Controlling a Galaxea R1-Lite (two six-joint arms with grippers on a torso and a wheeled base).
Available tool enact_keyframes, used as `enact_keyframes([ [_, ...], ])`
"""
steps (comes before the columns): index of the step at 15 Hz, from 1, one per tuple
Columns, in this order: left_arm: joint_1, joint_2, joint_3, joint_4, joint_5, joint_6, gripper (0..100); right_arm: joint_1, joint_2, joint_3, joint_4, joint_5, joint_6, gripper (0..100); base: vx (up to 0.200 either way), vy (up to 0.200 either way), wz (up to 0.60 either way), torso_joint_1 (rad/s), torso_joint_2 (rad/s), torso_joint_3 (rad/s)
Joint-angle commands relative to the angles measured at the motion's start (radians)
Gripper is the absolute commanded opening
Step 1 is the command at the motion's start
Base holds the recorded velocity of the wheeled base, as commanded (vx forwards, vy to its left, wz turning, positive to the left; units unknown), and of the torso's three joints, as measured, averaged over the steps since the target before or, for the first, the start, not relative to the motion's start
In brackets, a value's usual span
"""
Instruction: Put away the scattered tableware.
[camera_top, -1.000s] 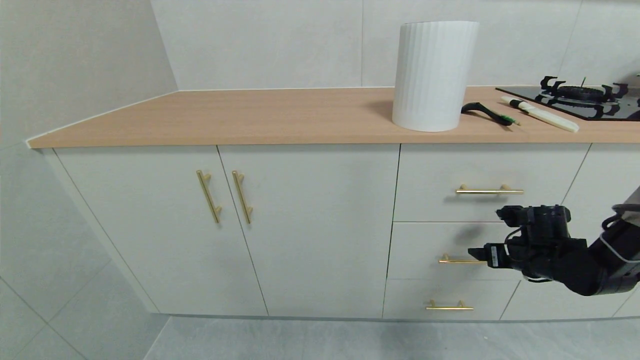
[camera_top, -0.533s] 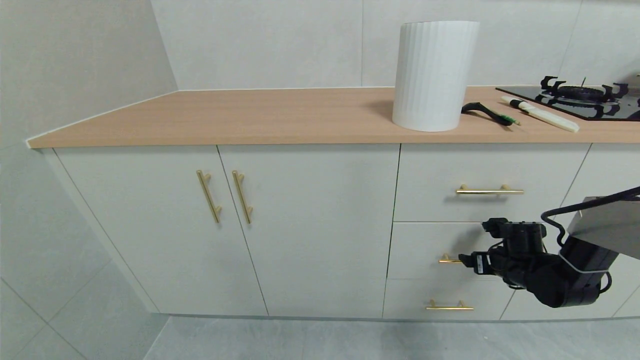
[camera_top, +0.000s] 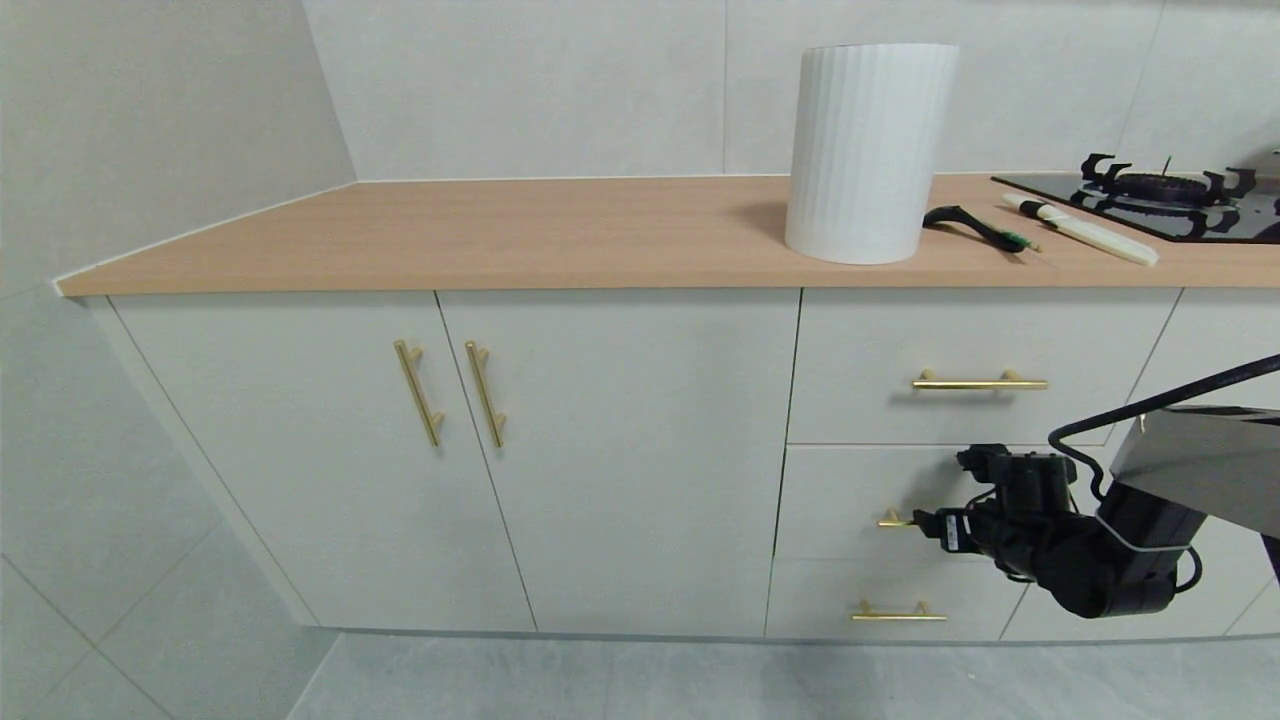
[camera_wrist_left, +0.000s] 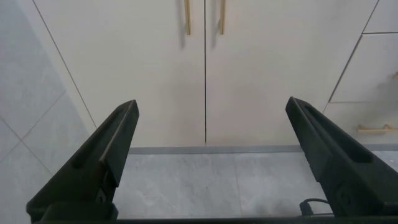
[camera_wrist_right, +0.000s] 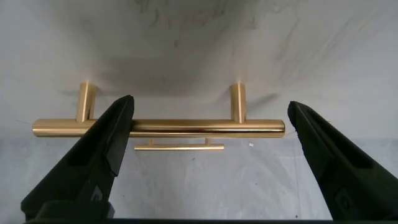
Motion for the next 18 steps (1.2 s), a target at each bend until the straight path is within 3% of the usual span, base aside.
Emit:
enact_keyframes([
  [1, 0.000, 0.002, 0.000, 0.000, 0.000, 0.000, 100, 0.000, 0.006, 0.004, 0.013, -0.001, -0.002, 100, 0.000, 0.000, 0.00, 0.000, 0.00, 0.000],
  [6, 0.000, 0.002, 0.000, -0.001, 0.000, 0.000, 100, 0.000, -0.020, 0.046, 0.014, -0.001, -0.005, 100, 0.000, 0.000, 0.00, 0.000, 0.00, 0.000],
  [9, 0.000, 0.000, 0.000, -0.001, 0.000, 0.000, 100, 0.000, -0.132, 0.145, 0.074, 0.015, -0.039, 100, 0.000, 0.000, 0.00, 0.000, 0.00, 0.000],
  [11, 0.000, 0.002, 0.000, 0.000, 0.000, 0.000, 100, 0.000, -0.329, 0.231, 0.211, 0.065, -0.065, 100, 0.000, 0.000, 0.00, 0.000, 0.00, 0.000],
  [15, 0.000, 0.002, 0.000, -0.001, 0.000, 0.000, 100, 0.033, -0.741, 0.197, 0.611, 0.137, -0.065, 100, 0.000, 0.000, 0.00, 0.000, 0.00, 0.000],
  [18, 0.000, 0.000, 0.000, 0.000, 0.000, 0.000, 100, 0.074, -0.841, 0.173, 0.688, 0.133, -0.063, 100, 0.000, 0.000, 0.00, 0.000, 0.00, 0.000],
])
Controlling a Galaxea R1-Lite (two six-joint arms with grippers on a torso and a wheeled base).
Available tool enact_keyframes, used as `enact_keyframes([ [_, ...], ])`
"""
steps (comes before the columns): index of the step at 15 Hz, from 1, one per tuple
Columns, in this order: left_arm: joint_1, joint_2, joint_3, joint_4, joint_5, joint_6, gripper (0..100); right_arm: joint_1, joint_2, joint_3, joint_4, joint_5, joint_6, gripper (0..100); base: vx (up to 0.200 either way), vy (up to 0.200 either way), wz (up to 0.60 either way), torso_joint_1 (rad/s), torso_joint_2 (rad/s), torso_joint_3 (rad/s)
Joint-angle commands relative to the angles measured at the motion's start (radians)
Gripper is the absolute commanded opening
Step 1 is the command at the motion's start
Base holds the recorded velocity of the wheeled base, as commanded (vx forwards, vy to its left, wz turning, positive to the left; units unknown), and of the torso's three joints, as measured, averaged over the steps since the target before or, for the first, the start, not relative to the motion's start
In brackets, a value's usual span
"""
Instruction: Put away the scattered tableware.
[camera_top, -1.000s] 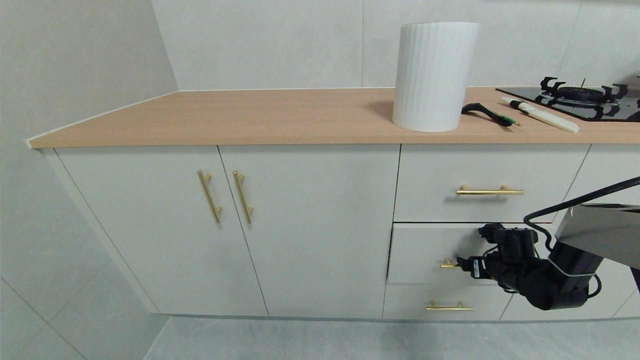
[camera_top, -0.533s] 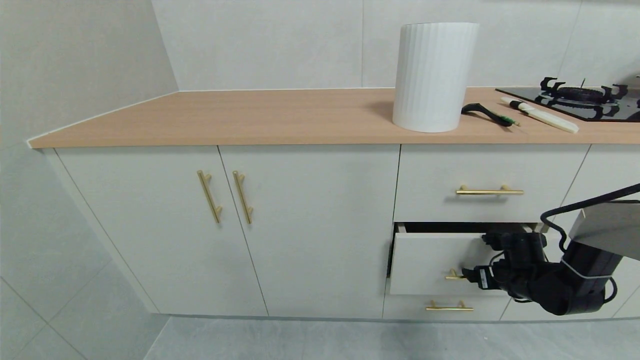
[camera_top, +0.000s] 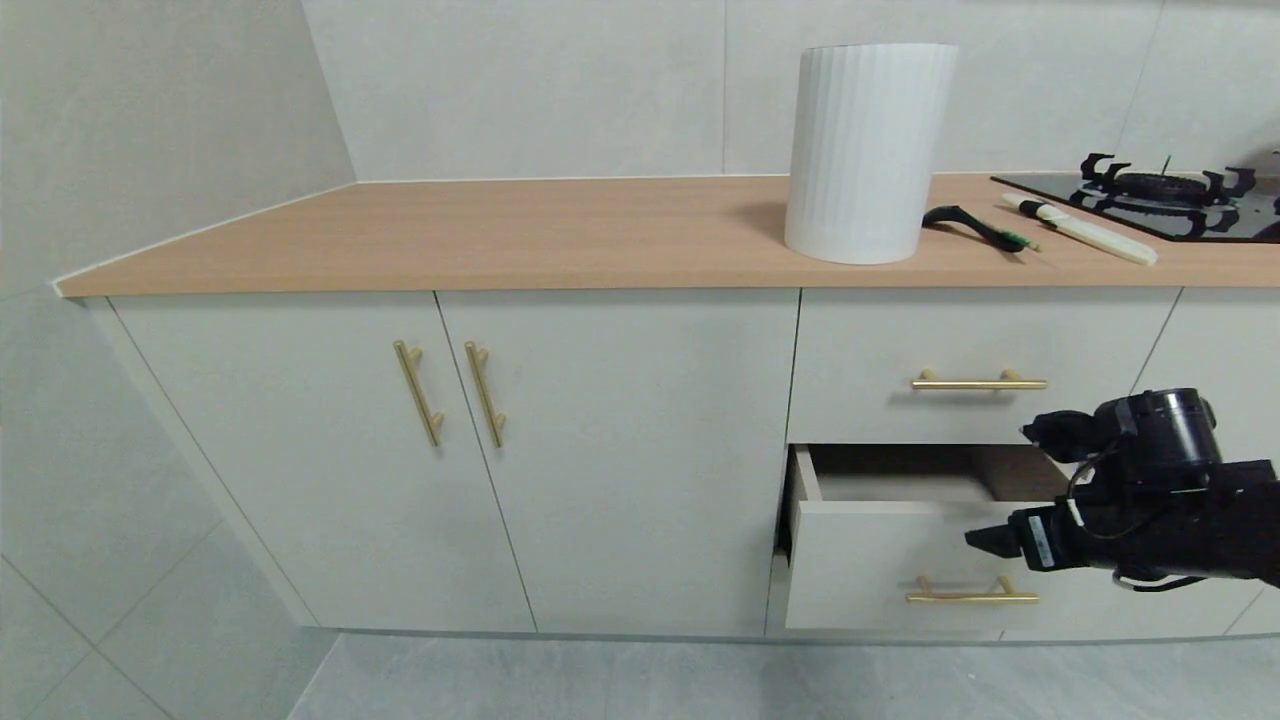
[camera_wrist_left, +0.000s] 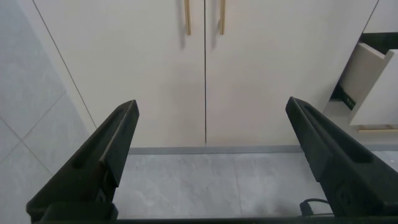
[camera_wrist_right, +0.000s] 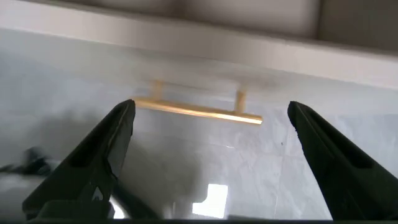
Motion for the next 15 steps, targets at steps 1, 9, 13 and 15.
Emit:
enact_keyframes([
  [1, 0.000, 0.000, 0.000, 0.000, 0.000, 0.000, 100, 0.039, -0.142, -0.040, 0.028, 0.005, 0.002, 100, 0.000, 0.000, 0.00, 0.000, 0.00, 0.000],
  [9, 0.000, 0.002, 0.000, 0.000, 0.000, 0.000, 100, 0.041, 0.239, -0.077, -0.323, -0.082, 0.059, 100, 0.000, 0.000, 0.00, 0.000, 0.00, 0.000],
  [13, 0.000, 0.002, 0.000, -0.001, 0.000, 0.000, 100, 0.037, 0.332, -0.079, -0.420, -0.099, 0.059, 100, 0.000, 0.000, 0.00, 0.000, 0.00, 0.000],
  [15, 0.000, 0.002, 0.000, -0.001, 0.000, 0.000, 100, 0.037, 0.337, -0.076, -0.420, -0.108, 0.057, 100, 0.000, 0.000, 0.00, 0.000, 0.00, 0.000],
])
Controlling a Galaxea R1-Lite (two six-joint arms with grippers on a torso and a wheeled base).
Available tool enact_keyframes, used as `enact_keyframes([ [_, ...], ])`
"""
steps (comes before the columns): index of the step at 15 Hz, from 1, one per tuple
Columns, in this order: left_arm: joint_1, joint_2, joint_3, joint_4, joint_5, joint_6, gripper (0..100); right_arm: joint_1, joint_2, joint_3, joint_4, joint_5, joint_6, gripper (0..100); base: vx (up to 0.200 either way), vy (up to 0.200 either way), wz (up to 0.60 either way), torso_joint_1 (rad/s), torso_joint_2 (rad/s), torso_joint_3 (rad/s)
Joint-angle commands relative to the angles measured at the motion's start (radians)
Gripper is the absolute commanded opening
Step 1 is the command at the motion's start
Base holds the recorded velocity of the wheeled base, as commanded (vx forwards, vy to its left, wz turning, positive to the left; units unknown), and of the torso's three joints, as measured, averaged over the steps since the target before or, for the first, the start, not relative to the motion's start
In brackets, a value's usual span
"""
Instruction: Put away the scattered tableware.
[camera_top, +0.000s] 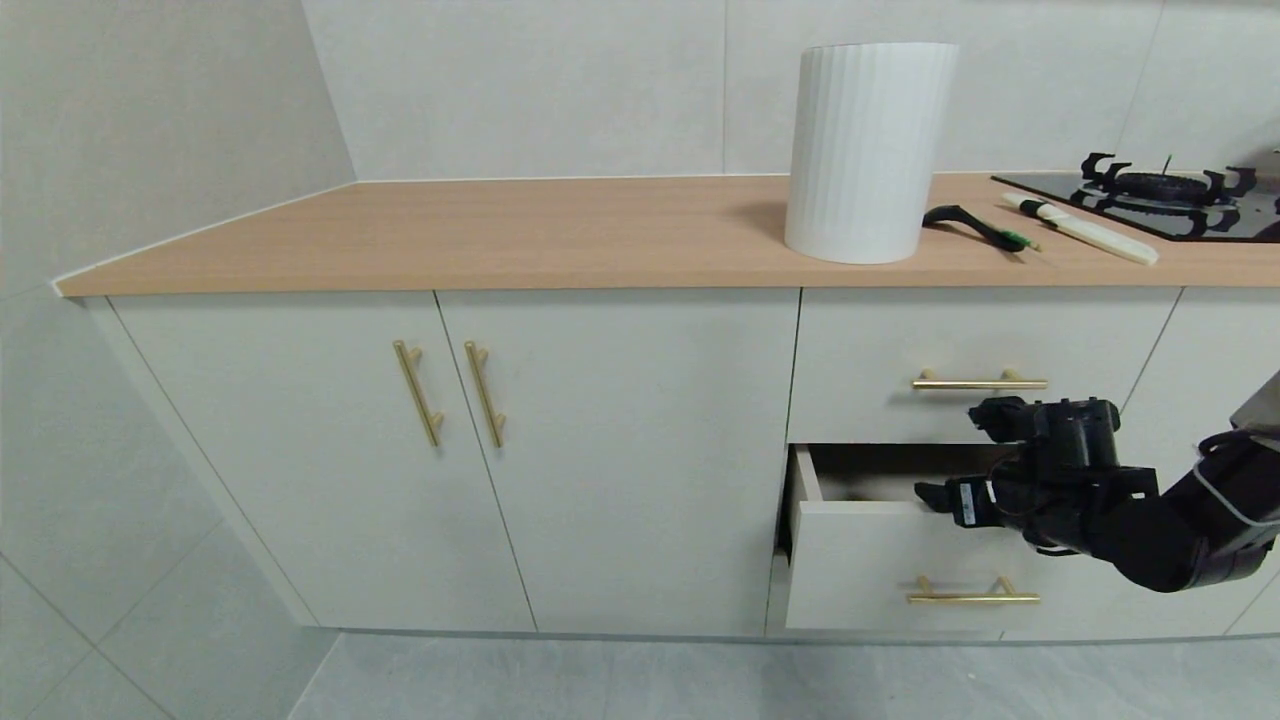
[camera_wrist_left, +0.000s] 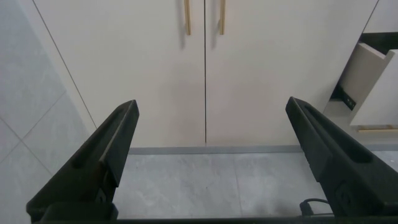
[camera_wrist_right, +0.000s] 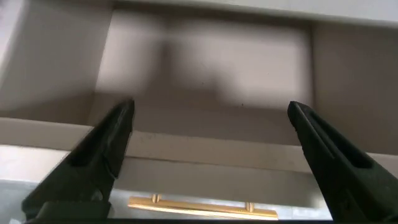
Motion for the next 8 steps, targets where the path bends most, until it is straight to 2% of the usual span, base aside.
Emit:
enact_keyframes([
  [1, 0.000, 0.002, 0.000, 0.001, 0.000, 0.000, 100, 0.001, 0.022, 0.009, 0.013, 0.001, -0.003, 100, 0.000, 0.000, 0.00, 0.000, 0.00, 0.000],
  [3, 0.000, 0.002, 0.000, 0.001, 0.000, 0.000, 100, 0.001, 0.005, 0.015, 0.027, 0.001, -0.005, 100, 0.000, 0.000, 0.00, 0.000, 0.00, 0.000],
  [8, 0.000, 0.002, 0.000, -0.001, 0.000, 0.000, 100, 0.001, -0.144, 0.011, 0.245, 0.044, -0.008, 100, 0.000, 0.000, 0.00, 0.000, 0.00, 0.000],
])
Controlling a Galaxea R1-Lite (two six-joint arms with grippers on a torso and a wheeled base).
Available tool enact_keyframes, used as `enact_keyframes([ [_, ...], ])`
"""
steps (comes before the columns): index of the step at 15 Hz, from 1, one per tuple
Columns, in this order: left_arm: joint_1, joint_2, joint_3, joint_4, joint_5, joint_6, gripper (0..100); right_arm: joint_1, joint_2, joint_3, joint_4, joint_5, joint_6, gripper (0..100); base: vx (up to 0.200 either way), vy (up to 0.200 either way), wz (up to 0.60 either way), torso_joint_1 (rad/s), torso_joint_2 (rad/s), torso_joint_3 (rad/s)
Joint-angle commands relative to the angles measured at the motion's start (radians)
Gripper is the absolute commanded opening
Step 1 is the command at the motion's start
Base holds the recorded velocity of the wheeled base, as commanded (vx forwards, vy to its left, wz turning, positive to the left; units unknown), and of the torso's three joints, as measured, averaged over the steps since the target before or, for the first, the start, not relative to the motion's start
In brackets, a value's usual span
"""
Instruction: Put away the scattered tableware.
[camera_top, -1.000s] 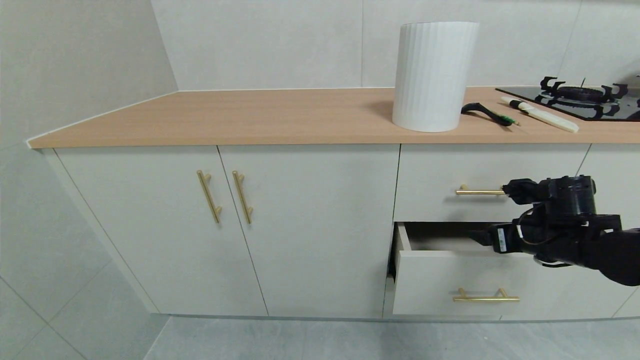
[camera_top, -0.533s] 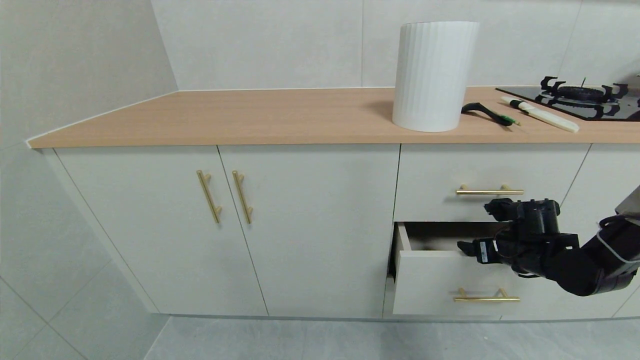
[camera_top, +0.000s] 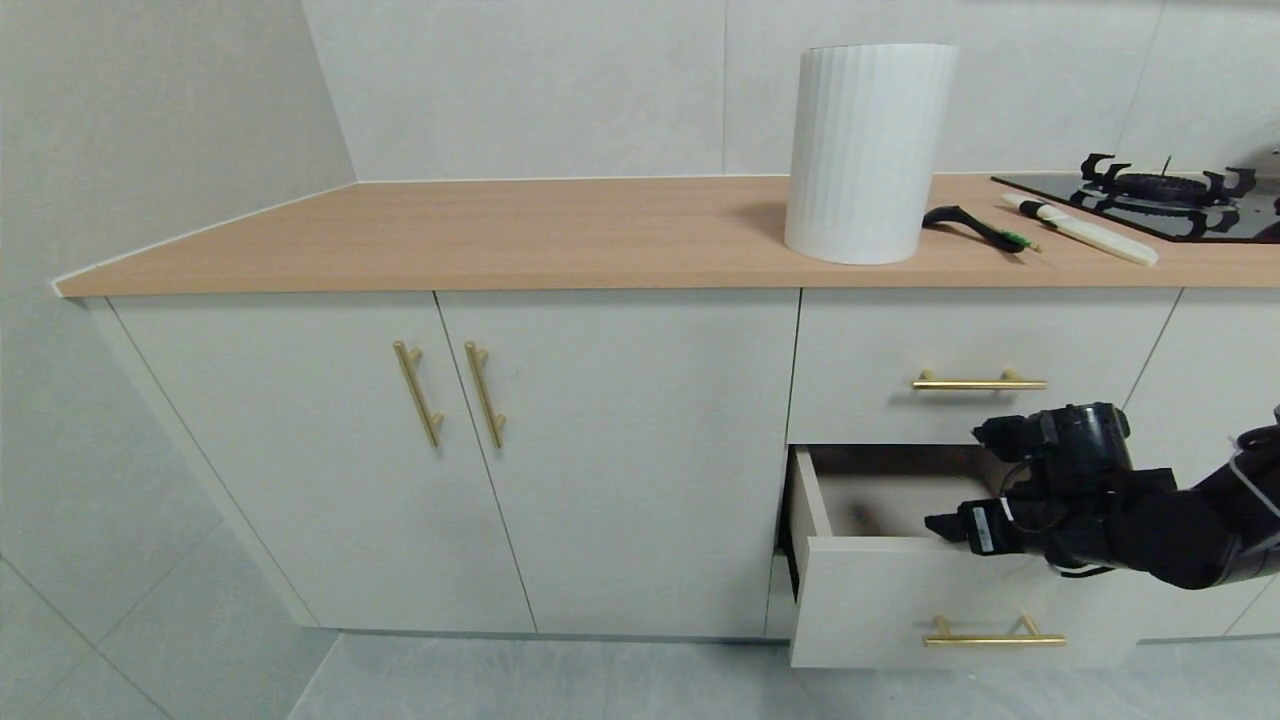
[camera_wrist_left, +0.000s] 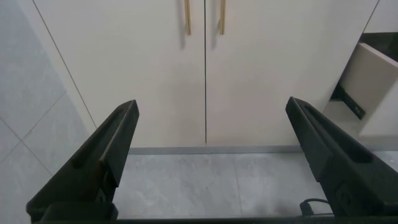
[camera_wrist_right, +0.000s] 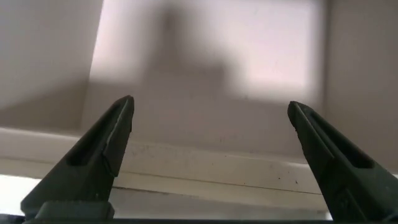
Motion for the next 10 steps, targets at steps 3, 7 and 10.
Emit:
enact_keyframes([
  [3, 0.000, 0.000, 0.000, -0.001, 0.000, 0.000, 100, 0.004, -0.159, -0.012, 0.190, 0.049, -0.036, 100, 0.000, 0.000, 0.00, 0.000, 0.00, 0.000],
  [7, 0.000, 0.002, 0.000, 0.001, 0.000, 0.000, 100, 0.021, -0.207, -0.024, 0.371, 0.053, -0.095, 100, 0.000, 0.000, 0.00, 0.000, 0.00, 0.000],
  [10, 0.000, 0.000, 0.000, 0.001, 0.000, 0.000, 100, 0.049, -0.227, -0.043, 0.509, 0.052, -0.099, 100, 0.000, 0.000, 0.00, 0.000, 0.00, 0.000],
])
